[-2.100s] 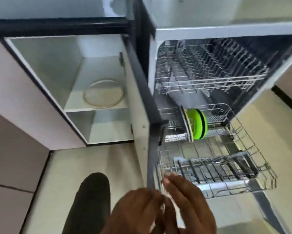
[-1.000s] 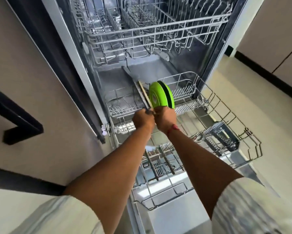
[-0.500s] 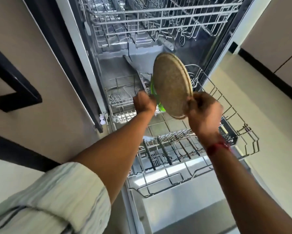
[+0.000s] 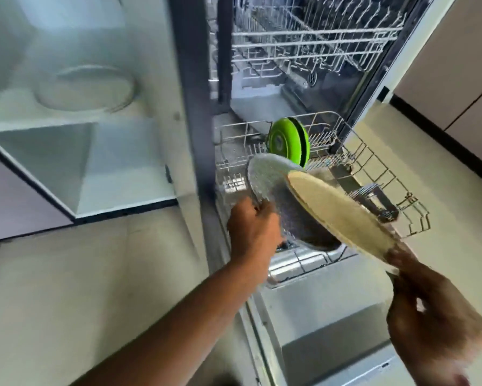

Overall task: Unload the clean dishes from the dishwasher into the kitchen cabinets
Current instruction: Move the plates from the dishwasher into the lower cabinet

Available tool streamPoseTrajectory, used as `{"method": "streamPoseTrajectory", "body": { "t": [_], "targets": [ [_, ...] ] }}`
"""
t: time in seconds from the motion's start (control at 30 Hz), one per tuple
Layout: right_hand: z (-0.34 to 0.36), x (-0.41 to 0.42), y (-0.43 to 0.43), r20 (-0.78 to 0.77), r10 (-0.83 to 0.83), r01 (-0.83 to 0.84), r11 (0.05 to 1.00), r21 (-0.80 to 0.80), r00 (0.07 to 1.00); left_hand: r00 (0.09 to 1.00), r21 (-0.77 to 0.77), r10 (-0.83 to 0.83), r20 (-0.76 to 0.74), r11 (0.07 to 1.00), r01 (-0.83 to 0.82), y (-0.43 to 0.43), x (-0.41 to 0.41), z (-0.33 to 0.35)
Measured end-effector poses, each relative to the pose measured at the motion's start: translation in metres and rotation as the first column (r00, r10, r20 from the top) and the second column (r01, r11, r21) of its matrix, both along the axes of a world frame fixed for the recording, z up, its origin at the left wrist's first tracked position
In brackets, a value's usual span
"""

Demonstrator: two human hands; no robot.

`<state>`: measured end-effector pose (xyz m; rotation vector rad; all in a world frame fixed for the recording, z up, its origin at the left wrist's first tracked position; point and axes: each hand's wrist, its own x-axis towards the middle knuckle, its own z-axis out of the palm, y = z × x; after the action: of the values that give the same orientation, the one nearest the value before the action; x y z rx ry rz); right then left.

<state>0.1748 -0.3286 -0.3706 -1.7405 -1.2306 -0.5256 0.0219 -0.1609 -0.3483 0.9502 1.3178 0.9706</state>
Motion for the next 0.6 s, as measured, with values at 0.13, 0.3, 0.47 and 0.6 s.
{"method": "streamPoseTrajectory", "body": {
  "t": [0.13, 0.3, 0.47, 0.6],
  "targets": [
    [-0.002, -0.051, -0.046, -0.004, 0.235, -0.235, 0.972, 0.008, 0.972, 0.934, -0.154, -0.191, 0.301, 0.957, 0.245, -0.059, -0.073, 0.013],
    [0.004, -0.101, -0.092, 0.130, 0.558, -0.501, 0.808, -0.309, 0.820, 0.841, -0.188, -0.154, 0.519, 0.939, 0.288, -0.116, -0.155, 0.018],
    [-0.006, -0.171, -0.121, 0.294, 0.648, -0.512, 0.747, -0.424, 0.703, 0.865, -0.168, -0.068, 0.497, 0.971, 0.172, -0.151, -0.225, 0.010],
    [0.006, -0.223, -0.106, 0.149, 0.611, -0.586, 0.790, -0.181, 0.777, 0.883, -0.089, 0.044, 0.468, 0.996, -0.003, -0.153, -0.264, 0.012]
  ]
}}
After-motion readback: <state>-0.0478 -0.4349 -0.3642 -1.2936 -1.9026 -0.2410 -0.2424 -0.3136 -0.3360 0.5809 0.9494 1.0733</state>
